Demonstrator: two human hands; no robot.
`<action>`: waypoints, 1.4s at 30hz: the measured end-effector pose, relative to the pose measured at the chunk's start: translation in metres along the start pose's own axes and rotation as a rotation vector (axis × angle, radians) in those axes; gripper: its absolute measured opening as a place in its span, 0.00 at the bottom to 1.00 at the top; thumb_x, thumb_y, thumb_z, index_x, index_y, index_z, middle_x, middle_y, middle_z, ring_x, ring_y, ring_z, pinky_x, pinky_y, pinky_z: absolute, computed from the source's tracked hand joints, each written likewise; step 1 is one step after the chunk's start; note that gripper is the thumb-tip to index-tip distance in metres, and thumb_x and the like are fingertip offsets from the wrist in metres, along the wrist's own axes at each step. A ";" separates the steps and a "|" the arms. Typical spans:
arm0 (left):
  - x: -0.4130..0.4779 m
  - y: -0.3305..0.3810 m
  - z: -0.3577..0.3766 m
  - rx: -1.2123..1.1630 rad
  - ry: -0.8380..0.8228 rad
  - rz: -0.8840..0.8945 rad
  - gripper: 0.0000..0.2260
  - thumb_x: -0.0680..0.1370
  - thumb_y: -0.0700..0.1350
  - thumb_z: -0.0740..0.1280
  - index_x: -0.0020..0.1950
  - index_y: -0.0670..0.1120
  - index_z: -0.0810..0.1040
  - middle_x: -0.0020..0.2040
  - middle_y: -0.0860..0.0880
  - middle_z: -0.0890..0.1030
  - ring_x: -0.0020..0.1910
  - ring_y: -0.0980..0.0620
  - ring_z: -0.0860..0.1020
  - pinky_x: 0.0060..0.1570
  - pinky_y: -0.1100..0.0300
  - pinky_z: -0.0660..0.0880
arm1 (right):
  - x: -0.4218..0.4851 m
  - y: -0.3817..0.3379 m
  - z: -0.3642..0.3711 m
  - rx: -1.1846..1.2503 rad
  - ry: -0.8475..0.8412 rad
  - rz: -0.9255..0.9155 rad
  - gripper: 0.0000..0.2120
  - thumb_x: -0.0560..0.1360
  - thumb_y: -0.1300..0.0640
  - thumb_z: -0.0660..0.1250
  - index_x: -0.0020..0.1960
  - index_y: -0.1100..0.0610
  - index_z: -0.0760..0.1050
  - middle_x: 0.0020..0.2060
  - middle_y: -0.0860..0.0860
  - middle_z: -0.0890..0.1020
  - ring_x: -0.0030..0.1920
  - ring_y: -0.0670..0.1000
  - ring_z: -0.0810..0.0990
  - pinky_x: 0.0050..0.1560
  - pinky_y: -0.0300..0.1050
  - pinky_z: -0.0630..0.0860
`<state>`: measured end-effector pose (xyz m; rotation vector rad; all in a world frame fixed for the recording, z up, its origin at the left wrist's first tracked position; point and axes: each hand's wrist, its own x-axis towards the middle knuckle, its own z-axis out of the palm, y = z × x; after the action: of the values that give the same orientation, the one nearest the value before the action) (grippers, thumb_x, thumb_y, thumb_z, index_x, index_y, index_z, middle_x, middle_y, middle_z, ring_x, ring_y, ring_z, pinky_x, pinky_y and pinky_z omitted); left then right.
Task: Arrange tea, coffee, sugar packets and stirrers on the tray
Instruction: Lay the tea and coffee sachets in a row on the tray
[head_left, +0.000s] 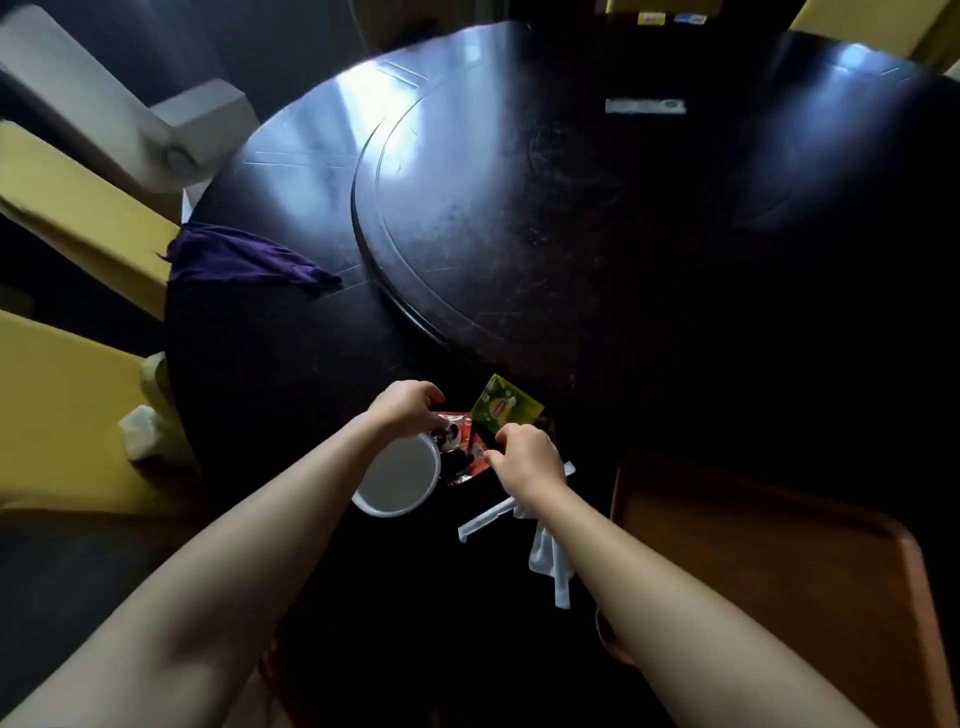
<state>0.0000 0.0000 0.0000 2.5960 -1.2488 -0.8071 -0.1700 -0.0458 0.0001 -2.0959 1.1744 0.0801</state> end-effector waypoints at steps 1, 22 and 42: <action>0.006 -0.003 0.001 0.024 -0.039 0.004 0.19 0.69 0.48 0.72 0.59 0.46 0.78 0.57 0.43 0.79 0.55 0.46 0.77 0.55 0.53 0.74 | 0.002 -0.001 0.005 -0.035 0.008 0.008 0.16 0.74 0.51 0.65 0.57 0.60 0.74 0.56 0.57 0.79 0.59 0.58 0.74 0.57 0.53 0.74; 0.023 -0.009 -0.012 -0.107 -0.350 0.199 0.12 0.68 0.46 0.73 0.50 0.52 0.80 0.38 0.54 0.78 0.37 0.55 0.76 0.39 0.60 0.74 | 0.007 0.001 0.016 0.658 0.129 0.055 0.06 0.69 0.59 0.69 0.36 0.52 0.73 0.33 0.47 0.77 0.38 0.49 0.76 0.42 0.43 0.74; 0.028 0.023 0.008 -0.367 -0.115 -0.114 0.13 0.66 0.43 0.74 0.48 0.40 0.80 0.42 0.45 0.80 0.42 0.49 0.78 0.48 0.52 0.77 | 0.033 0.019 0.013 0.166 0.285 0.453 0.15 0.71 0.57 0.67 0.54 0.63 0.69 0.54 0.61 0.79 0.56 0.62 0.77 0.57 0.57 0.74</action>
<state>-0.0053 -0.0356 -0.0098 2.3656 -0.8815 -1.1036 -0.1618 -0.0679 -0.0323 -1.7022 1.7500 -0.1076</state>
